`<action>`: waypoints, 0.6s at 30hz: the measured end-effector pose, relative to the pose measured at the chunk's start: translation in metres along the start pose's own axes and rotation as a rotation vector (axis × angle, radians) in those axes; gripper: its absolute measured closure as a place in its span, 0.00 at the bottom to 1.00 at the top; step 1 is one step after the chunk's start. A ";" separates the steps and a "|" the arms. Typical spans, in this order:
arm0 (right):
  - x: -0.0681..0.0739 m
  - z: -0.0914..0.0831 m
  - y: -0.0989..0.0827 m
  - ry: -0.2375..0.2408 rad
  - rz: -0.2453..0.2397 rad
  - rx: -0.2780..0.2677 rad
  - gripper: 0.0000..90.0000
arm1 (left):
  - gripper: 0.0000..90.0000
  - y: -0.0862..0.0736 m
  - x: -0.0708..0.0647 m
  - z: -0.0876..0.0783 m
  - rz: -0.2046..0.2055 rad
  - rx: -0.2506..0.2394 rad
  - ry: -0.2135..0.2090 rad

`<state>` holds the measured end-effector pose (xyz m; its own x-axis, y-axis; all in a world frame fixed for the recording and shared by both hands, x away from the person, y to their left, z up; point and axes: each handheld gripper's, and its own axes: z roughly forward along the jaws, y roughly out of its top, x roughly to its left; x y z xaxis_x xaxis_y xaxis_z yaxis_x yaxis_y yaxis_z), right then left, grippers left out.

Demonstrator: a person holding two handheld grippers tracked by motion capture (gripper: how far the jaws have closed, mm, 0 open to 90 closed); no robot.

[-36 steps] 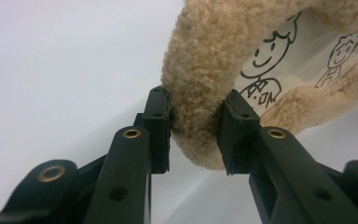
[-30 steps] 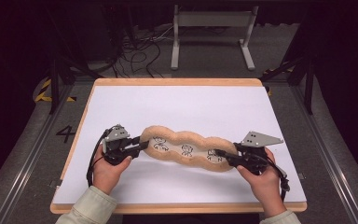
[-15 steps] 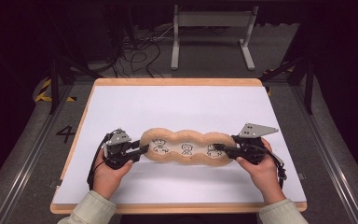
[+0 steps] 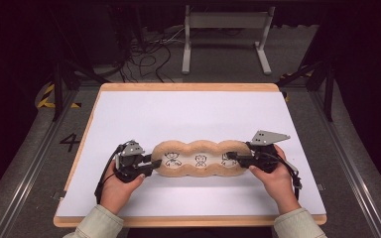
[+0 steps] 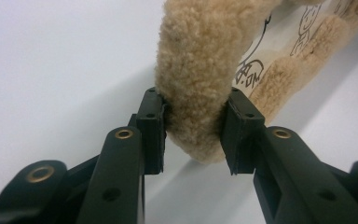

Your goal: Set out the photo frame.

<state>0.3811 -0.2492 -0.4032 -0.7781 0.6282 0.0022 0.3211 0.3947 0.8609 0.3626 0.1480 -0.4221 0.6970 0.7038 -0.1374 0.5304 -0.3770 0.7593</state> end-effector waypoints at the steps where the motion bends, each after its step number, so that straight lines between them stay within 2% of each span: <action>1: 0.000 0.000 0.000 -0.002 -0.003 0.004 0.58 | 0.71 0.000 0.000 0.001 0.002 0.005 0.001; 3: 0.000 0.001 -0.001 -0.005 -0.009 0.012 0.57 | 0.72 -0.001 0.000 0.002 0.009 0.024 0.001; 5: 0.001 0.003 -0.001 -0.023 -0.018 0.038 0.55 | 0.72 0.000 -0.001 0.002 0.018 0.023 0.001; 7: 0.001 0.004 -0.003 -0.027 -0.017 0.041 0.54 | 0.72 0.000 0.000 0.002 0.016 0.019 0.000; 10: 0.000 0.004 -0.003 -0.026 0.000 0.039 0.54 | 0.72 0.000 0.000 0.003 0.006 0.017 -0.005; 14: 0.000 0.005 -0.003 -0.029 0.016 0.037 0.52 | 0.72 0.000 0.001 0.004 0.014 0.011 -0.005; 16: 0.000 0.006 -0.003 -0.036 0.027 0.038 0.48 | 0.71 0.000 0.001 0.004 0.017 0.008 0.002; 18: 0.001 0.007 -0.004 -0.030 0.035 0.042 0.40 | 0.69 0.001 0.001 0.004 0.025 0.003 0.008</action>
<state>0.3832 -0.2456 -0.4100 -0.7499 0.6614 0.0160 0.3705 0.3998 0.8384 0.3656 0.1459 -0.4244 0.7064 0.6987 -0.1133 0.5141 -0.3964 0.7606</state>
